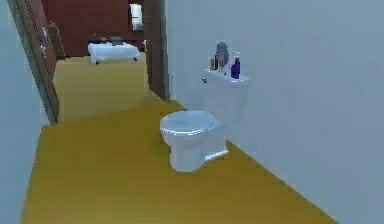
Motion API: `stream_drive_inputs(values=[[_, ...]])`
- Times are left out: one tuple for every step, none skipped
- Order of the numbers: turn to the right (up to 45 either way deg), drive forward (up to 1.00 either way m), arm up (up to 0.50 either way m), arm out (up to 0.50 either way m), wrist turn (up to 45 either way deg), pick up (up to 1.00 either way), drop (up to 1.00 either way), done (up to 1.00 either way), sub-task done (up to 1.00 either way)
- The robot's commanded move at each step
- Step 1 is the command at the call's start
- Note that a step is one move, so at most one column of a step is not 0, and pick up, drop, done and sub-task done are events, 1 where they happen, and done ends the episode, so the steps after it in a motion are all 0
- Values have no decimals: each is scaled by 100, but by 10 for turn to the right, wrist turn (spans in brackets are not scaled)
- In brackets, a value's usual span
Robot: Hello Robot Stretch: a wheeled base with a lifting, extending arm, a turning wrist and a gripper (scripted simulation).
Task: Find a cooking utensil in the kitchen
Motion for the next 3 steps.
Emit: stream_drive_inputs(values=[[450,0,0,0,0,0,0,0,0],[150,0,0,0,0,0,0,0,0],[0,5,0,0,0,0,0,0,0]])
